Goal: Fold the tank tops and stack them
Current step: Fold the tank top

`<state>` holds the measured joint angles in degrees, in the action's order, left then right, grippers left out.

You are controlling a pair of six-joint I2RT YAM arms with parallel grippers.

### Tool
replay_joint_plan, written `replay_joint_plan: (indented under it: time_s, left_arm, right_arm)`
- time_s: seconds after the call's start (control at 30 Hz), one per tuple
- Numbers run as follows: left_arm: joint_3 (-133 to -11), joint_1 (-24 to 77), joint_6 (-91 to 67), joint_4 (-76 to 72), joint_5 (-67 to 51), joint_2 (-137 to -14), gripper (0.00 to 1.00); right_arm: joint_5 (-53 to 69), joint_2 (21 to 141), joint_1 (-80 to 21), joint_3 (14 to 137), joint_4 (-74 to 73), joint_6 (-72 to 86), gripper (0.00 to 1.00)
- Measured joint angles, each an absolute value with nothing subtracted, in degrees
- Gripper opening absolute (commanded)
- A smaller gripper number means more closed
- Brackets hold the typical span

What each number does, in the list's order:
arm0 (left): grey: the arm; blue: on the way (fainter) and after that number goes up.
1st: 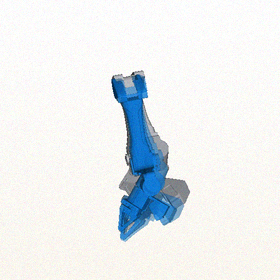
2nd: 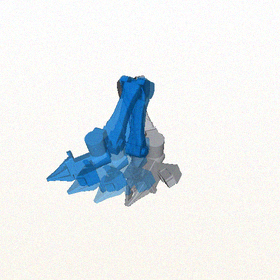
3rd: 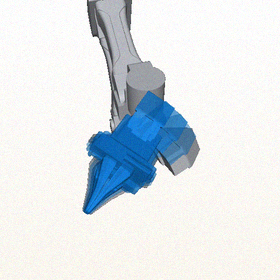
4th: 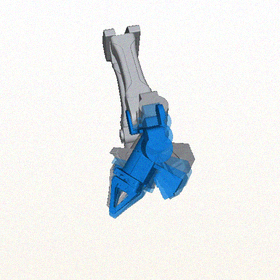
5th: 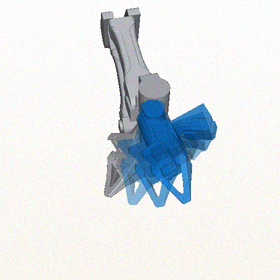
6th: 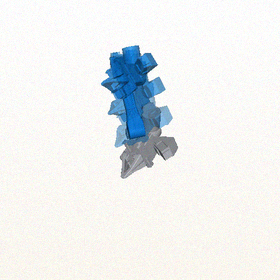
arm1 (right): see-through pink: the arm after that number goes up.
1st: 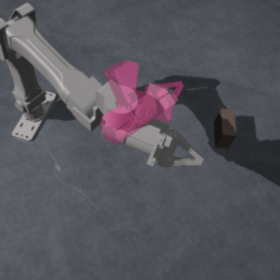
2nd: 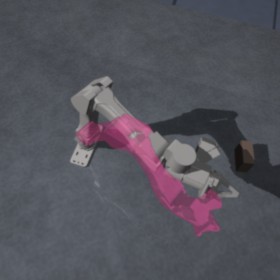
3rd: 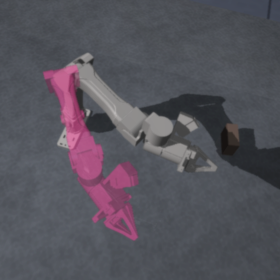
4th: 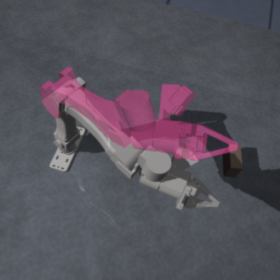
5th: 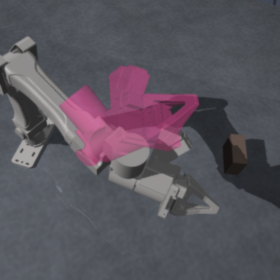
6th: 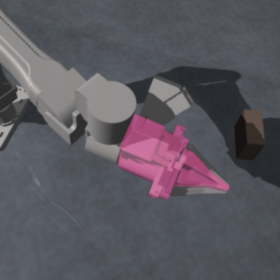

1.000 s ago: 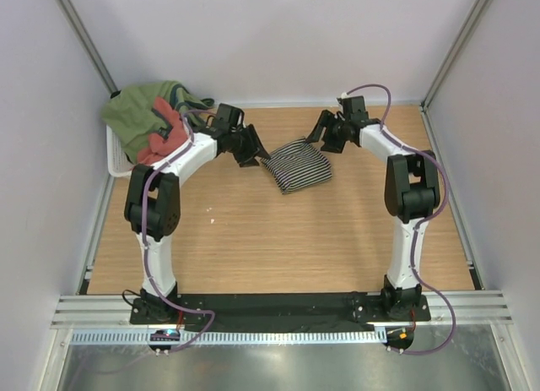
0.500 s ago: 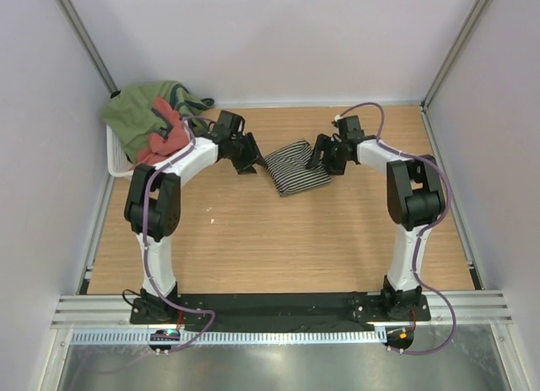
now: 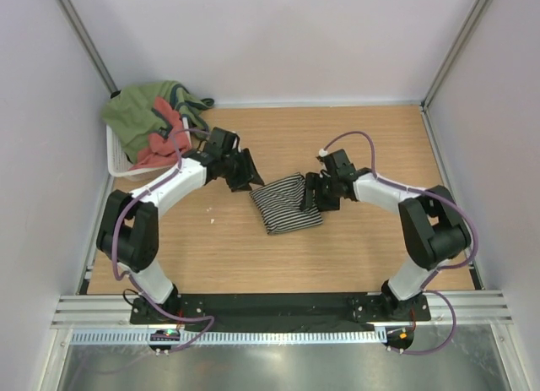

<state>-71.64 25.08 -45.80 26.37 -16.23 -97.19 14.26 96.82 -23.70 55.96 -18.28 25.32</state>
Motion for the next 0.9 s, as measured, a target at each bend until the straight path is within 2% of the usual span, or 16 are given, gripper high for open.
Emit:
replay_joint_plan:
  time_s: [0.17, 0.3, 0.57, 0.7, 0.9]
  left_arm:
    - [-66.30, 25.47, -44.93, 26.81, -15.99, -95.09, 0.50]
    - [-64.01, 25.41, -44.82, 26.61, -16.10, -92.71, 0.52]
    - [-58.41, 25.41, -46.78, 20.60, -17.12, -91.64, 0.52]
    - [-56.53, 25.41, -48.10, 16.60, -17.12, -92.25, 0.56]
    - [-54.96, 25.41, -49.76, 10.79, -16.91, -93.45, 0.56]
  right_arm:
    - [12.53, 89.76, -23.79, 52.47, -20.47, 24.95, 0.74]
    - [12.21, 87.88, -23.59, 54.78, -20.62, 22.52, 0.69]
    - [15.90, 95.33, -22.22, 65.04, -18.02, 16.82, 0.65]
    - [17.34, 100.49, -21.85, 68.88, -16.78, 13.04, 0.54]
    - [18.94, 107.02, -21.63, 73.19, -16.78, 8.93, 0.53]
